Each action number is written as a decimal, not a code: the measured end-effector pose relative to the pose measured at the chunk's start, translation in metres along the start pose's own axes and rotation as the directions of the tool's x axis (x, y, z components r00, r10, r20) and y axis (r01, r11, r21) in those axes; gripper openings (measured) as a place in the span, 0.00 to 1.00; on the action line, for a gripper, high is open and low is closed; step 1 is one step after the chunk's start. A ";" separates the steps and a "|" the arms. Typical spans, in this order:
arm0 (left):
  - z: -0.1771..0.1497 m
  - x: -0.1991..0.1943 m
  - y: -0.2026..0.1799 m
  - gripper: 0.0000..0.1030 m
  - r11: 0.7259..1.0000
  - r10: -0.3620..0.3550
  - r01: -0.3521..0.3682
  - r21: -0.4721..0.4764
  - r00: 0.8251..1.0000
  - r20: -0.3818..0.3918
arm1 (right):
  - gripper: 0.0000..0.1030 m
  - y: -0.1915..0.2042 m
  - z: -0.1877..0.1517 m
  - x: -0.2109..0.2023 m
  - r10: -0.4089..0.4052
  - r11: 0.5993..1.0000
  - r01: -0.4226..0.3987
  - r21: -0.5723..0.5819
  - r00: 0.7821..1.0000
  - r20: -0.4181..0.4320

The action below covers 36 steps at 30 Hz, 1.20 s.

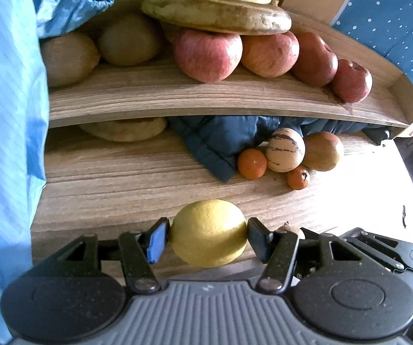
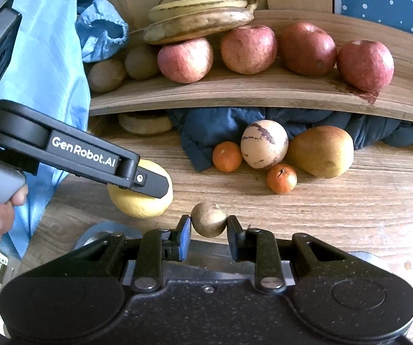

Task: Organize fruits
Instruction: 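Carry the lemon and the brown kiwi back over the steel tray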

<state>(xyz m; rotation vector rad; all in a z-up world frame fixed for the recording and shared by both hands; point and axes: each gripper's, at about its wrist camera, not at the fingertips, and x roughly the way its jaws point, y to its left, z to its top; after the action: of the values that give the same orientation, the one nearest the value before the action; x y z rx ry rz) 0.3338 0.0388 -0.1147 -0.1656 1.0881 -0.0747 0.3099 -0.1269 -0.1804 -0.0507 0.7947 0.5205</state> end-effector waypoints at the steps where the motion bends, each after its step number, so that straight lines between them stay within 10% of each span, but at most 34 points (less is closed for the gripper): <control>1: -0.002 -0.002 0.000 0.61 1.000 0.003 -0.003 -0.003 1.000 0.004 | 0.28 0.000 -0.001 -0.002 0.003 1.000 -0.003 -0.003 1.000 0.000; 36: -0.082 -0.035 -0.006 0.61 0.987 0.067 -0.065 -0.149 0.998 0.005 | 0.28 0.022 -0.058 -0.033 0.119 0.976 -0.132 -0.174 0.990 -0.081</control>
<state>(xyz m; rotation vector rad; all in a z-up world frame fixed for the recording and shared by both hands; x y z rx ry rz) 0.2448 0.0299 -0.1200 -0.2636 1.0889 0.0670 0.2415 -0.1356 -0.1952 -0.1867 0.8211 0.7127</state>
